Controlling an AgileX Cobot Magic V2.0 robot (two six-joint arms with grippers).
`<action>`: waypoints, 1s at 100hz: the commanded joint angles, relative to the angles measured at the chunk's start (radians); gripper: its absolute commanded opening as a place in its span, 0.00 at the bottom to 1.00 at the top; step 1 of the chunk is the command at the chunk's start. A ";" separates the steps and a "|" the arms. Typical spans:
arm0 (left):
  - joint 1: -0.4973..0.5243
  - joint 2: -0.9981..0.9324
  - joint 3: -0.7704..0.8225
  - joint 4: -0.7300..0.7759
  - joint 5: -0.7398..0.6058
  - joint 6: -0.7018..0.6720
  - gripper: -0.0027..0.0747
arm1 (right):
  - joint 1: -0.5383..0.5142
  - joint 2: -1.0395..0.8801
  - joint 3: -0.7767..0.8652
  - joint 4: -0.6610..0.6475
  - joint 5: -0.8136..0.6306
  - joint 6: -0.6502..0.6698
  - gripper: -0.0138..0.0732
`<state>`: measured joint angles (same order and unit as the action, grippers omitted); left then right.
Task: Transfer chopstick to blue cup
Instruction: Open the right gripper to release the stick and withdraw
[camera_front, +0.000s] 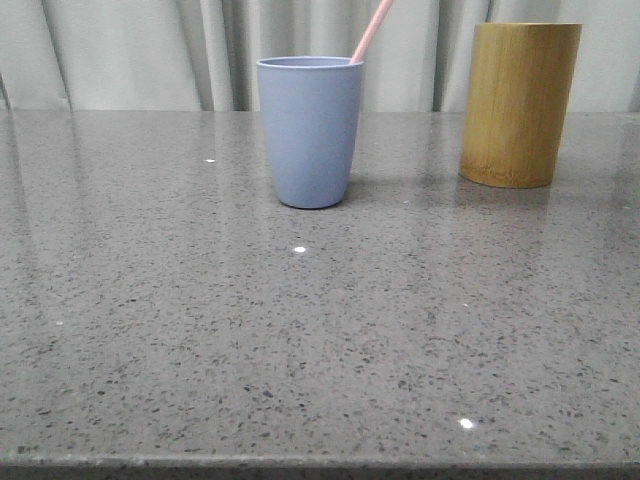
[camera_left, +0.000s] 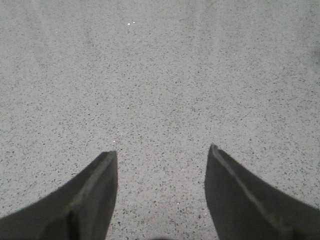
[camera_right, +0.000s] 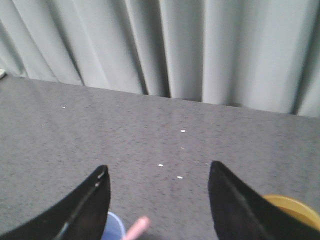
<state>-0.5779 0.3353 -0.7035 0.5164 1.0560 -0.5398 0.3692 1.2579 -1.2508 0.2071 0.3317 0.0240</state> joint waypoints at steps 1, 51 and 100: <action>-0.002 0.012 -0.022 0.029 -0.057 -0.007 0.54 | -0.070 -0.095 -0.039 -0.049 0.040 -0.017 0.67; -0.002 0.012 -0.022 0.029 -0.057 -0.007 0.54 | -0.231 -0.591 0.277 -0.215 0.360 -0.016 0.67; -0.002 0.012 -0.022 0.029 -0.057 -0.007 0.54 | -0.231 -0.911 0.613 -0.215 0.375 0.056 0.67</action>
<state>-0.5779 0.3353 -0.7035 0.5164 1.0560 -0.5398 0.1456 0.3583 -0.6181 0.0000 0.7754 0.0753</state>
